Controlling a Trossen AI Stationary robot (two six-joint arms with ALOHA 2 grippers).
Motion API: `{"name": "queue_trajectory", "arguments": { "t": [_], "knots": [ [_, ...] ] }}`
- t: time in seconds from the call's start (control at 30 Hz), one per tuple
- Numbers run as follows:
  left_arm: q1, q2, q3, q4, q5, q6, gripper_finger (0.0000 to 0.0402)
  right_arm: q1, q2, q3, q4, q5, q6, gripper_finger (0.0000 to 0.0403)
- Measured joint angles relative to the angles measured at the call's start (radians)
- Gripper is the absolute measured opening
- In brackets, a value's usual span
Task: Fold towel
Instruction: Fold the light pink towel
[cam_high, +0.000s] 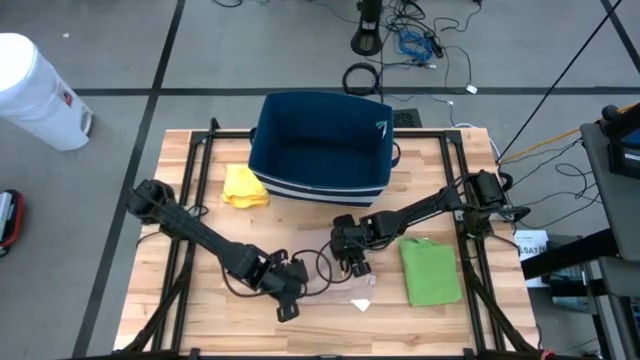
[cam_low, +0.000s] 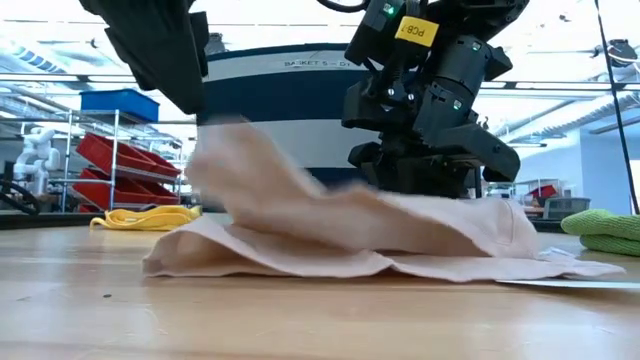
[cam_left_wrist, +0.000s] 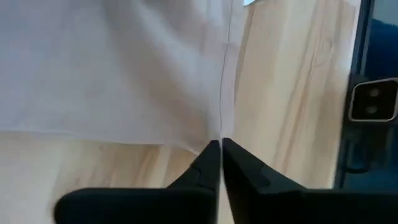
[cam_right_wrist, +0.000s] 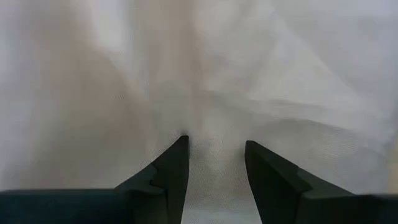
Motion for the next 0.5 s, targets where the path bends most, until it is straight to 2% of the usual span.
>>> {"name": "queue_trajectory", "arguments": {
  "t": [0.3,0.5],
  "knots": [
    [-0.009,0.020,-0.030,-0.013,-0.173,0.057,0.0110,0.000,0.000,0.000,-0.001,0.000,-0.002,0.0143],
    [-0.056,0.021,-0.127,0.174,-0.306,0.198,0.0123,0.001,0.000,0.000,0.000,-0.002,-0.011,0.0143]
  ]
}}
